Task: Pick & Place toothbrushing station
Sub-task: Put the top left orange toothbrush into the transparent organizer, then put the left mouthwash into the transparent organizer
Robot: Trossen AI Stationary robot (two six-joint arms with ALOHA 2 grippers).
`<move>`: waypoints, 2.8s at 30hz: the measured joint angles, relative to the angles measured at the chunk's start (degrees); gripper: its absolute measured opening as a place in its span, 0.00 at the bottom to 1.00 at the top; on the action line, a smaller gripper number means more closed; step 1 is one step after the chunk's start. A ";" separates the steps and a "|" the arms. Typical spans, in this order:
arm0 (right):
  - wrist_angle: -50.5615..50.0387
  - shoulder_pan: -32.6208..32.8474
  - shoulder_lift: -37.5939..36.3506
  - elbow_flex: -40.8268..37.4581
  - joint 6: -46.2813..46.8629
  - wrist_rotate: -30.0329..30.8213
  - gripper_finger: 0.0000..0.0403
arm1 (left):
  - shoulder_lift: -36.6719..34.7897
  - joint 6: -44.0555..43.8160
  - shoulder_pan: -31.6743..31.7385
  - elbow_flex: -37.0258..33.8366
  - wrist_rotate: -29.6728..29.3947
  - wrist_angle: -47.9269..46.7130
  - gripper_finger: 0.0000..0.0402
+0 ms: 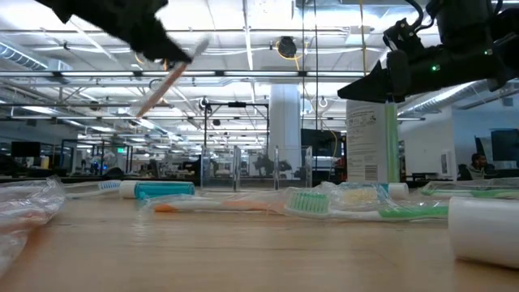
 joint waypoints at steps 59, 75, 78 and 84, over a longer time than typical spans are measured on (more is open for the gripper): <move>-0.27 -0.02 0.02 0.00 0.04 -0.01 0.35 | 46.28 -18.43 -7.70 -14.14 -24.35 78.15 0.05; -0.27 -0.02 0.02 0.00 0.04 0.00 0.35 | 46.28 -19.26 -7.89 -7.86 -25.39 61.50 0.30; -0.27 0.00 0.02 0.00 0.03 0.00 0.35 | 46.28 -18.29 -8.18 -6.33 -25.81 57.18 0.33; -0.27 -0.01 0.02 0.00 0.03 -0.01 0.35 | 46.28 -12.88 -9.07 -4.35 -29.63 53.54 0.38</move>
